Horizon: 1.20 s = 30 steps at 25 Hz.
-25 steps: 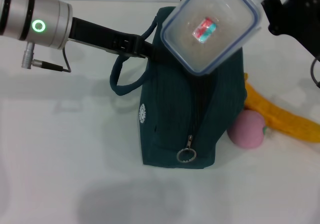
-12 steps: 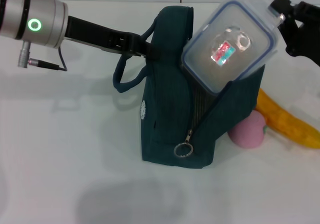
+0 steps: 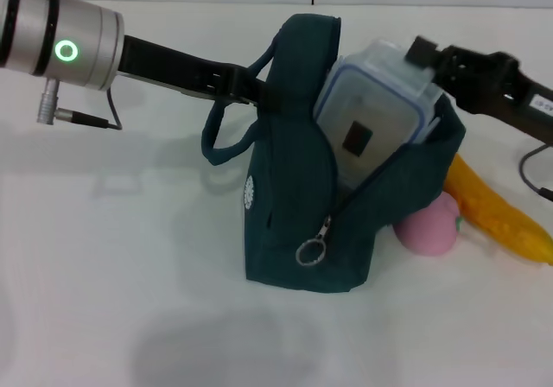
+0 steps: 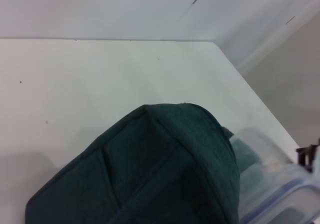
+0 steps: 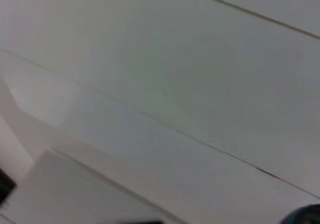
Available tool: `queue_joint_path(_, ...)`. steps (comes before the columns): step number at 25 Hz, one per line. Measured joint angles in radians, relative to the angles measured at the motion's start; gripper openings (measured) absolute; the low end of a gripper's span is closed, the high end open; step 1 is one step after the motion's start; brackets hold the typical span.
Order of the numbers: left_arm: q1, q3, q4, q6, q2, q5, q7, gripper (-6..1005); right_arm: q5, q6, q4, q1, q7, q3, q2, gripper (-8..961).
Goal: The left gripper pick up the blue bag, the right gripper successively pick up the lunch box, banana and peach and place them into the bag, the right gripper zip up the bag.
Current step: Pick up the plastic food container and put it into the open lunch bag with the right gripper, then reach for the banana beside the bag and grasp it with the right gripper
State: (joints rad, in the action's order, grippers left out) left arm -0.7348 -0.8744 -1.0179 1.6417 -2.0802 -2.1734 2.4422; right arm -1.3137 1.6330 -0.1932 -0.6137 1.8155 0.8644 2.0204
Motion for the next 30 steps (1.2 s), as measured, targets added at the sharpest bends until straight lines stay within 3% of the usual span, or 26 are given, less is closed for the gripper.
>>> queue_joint_path(4,0.0,0.0,0.001,0.002,-0.001,0.0,0.0,42,0.0,-0.045,-0.057,0.0,-0.02,0.076,-0.005,23)
queue_joint_path(5,0.0,0.0,0.001,0.002,-0.001,0.0,0.0,42,0.0,-0.079,-0.119,0.0,-0.029,0.155,-0.008,23)
queue_joint_path(8,-0.001,0.0,0.001,0.002,-0.001,0.001,0.0,42,0.0,-0.116,-0.173,0.0,-0.05,0.216,-0.008,23)
queue_joint_path(11,-0.002,-0.001,0.001,0.003,-0.001,0.001,0.0,42,-0.001,-0.156,-0.221,-0.009,-0.085,0.277,-0.008,64)
queue_joint_path(19,0.0,-0.002,0.001,0.002,0.002,0.001,0.0,42,-0.007,-0.171,-0.28,-0.009,-0.124,0.292,-0.019,173)
queue_joint_path(26,0.002,-0.001,0.001,0.001,0.003,0.001,-0.01,42,-0.006,-0.165,-0.329,0.002,-0.128,0.291,-0.034,456)
queue_joint_path(30,0.002,-0.001,0.001,0.001,0.003,0.001,-0.013,43,0.007,-0.089,-0.373,0.031,-0.173,0.234,-0.05,583)
